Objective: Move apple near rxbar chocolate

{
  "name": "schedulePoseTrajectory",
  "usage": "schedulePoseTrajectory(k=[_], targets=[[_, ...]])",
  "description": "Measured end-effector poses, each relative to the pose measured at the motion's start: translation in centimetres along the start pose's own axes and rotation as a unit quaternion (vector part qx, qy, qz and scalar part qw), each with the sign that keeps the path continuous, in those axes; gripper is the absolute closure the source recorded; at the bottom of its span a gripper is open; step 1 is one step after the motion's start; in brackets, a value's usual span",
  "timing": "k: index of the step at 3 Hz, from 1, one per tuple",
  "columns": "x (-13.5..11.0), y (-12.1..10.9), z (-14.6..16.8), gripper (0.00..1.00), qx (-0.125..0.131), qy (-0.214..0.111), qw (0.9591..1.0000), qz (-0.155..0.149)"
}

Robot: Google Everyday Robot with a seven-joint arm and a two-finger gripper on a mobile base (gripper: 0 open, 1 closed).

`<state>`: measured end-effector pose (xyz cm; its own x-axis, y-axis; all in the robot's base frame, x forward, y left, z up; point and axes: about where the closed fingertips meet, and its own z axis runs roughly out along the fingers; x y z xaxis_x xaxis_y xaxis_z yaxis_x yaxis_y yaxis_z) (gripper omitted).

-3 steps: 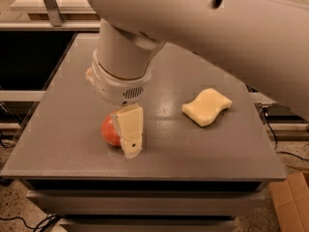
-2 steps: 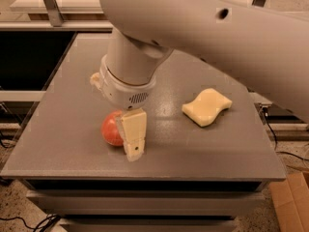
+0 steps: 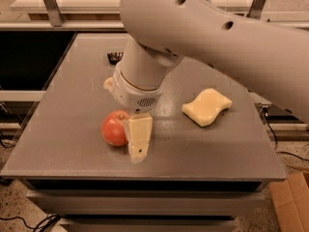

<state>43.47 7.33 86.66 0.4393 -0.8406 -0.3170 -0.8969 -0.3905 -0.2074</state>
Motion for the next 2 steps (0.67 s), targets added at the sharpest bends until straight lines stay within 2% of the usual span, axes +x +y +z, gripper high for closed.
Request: schedulePoseTrajectory(k=[2], targets=[[1.0,0.09,0.85,0.0,-0.013,-0.012,0.9989,0.043]])
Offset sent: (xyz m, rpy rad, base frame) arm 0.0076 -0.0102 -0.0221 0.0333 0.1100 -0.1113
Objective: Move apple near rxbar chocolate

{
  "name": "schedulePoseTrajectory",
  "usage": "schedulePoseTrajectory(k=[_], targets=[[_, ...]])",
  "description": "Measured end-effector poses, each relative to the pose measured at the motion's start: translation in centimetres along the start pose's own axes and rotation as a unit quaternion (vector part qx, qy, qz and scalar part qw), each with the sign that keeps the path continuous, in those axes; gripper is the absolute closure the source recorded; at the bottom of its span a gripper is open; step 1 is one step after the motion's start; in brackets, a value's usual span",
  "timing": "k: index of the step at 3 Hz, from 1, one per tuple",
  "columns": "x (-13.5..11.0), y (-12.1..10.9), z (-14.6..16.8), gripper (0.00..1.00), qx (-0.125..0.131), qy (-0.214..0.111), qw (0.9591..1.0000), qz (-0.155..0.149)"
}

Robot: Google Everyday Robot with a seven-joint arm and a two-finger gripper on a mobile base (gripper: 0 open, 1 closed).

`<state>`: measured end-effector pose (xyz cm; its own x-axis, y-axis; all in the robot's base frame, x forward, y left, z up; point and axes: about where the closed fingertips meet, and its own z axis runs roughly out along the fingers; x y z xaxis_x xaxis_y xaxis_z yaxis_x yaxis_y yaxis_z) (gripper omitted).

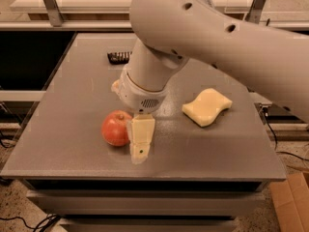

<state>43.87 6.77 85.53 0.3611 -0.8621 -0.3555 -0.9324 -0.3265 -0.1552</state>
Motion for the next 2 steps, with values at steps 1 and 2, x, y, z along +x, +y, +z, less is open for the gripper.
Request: schedulePoseTrajectory(k=[1,2], targets=[[0.43,0.24,0.46,0.0,-0.006,-0.008,0.9997,0.024],[0.64,0.32,1.11,0.0,-0.007,-0.03,0.9988,0.038]])
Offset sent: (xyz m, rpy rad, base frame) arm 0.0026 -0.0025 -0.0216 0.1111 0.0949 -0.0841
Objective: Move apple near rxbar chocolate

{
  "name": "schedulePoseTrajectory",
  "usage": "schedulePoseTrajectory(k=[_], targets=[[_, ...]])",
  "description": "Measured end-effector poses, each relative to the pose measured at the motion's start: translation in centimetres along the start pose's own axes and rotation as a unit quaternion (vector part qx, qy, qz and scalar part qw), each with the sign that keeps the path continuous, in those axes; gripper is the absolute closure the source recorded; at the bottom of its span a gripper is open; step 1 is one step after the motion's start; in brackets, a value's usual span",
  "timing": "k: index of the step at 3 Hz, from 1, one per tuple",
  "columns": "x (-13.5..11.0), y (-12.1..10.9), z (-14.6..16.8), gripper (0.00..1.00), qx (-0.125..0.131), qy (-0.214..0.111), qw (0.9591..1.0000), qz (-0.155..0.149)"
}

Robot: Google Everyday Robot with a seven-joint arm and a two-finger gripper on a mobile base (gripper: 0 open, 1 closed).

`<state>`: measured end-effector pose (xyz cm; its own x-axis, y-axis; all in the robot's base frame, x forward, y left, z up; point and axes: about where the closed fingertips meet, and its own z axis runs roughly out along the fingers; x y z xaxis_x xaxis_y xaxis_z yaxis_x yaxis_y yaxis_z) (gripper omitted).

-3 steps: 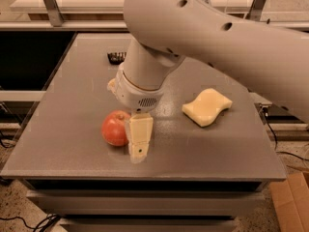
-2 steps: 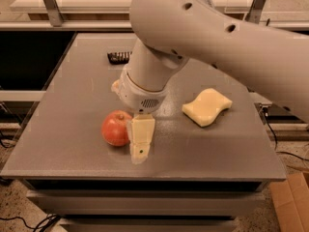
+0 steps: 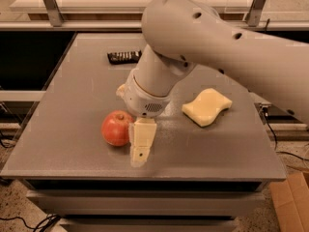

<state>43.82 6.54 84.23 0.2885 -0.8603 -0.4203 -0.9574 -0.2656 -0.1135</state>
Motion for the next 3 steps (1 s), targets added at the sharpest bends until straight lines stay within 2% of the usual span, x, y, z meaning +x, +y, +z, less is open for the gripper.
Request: schedulePoseTrajectory(k=[1,2,3], targets=[[-0.26,-0.27,0.53,0.0,0.004,-0.029,0.9996,0.002],[-0.56,-0.42,0.86,0.18,0.006,-0.046,0.9989,0.0],[-0.68,-0.48,0.99,0.41,0.007,-0.054,0.9985,0.0]])
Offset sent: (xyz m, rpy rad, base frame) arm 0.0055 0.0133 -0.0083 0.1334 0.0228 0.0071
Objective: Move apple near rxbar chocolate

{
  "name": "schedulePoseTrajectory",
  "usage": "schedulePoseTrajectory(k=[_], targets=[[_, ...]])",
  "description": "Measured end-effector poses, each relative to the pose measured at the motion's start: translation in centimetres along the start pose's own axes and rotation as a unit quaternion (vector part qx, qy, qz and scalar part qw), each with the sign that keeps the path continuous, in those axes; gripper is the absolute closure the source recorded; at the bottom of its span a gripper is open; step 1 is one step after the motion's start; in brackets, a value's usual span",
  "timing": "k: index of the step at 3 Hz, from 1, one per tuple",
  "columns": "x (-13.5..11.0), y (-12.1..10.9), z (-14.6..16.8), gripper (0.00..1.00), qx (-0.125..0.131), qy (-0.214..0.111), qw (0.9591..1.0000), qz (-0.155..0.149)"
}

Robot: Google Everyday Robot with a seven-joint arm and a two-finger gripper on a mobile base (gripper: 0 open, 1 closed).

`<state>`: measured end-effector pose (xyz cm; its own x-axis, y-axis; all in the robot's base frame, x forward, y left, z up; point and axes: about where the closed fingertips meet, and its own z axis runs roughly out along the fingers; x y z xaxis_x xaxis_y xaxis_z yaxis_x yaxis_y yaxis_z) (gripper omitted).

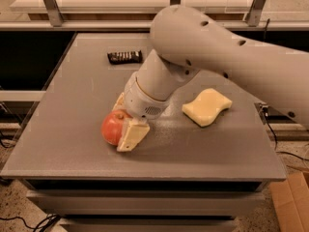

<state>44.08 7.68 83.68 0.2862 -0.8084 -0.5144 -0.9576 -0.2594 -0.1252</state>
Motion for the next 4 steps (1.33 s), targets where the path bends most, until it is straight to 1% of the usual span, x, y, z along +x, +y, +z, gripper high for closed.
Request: schedulePoseTrajectory(k=[1,2,3,4], targets=[[0.0,-0.1,-0.1,0.64,0.001,-0.003,1.0,0.001],[0.0,-0.6,-0.3,0.87,0.004,-0.006,1.0,0.0],[-0.3,-2.1,-0.5,1.0,0.007,-0.007,0.9999,-0.012],[-0.5,-4.3,-0.3,1.0,0.01,-0.01,0.9996,-0.025]])
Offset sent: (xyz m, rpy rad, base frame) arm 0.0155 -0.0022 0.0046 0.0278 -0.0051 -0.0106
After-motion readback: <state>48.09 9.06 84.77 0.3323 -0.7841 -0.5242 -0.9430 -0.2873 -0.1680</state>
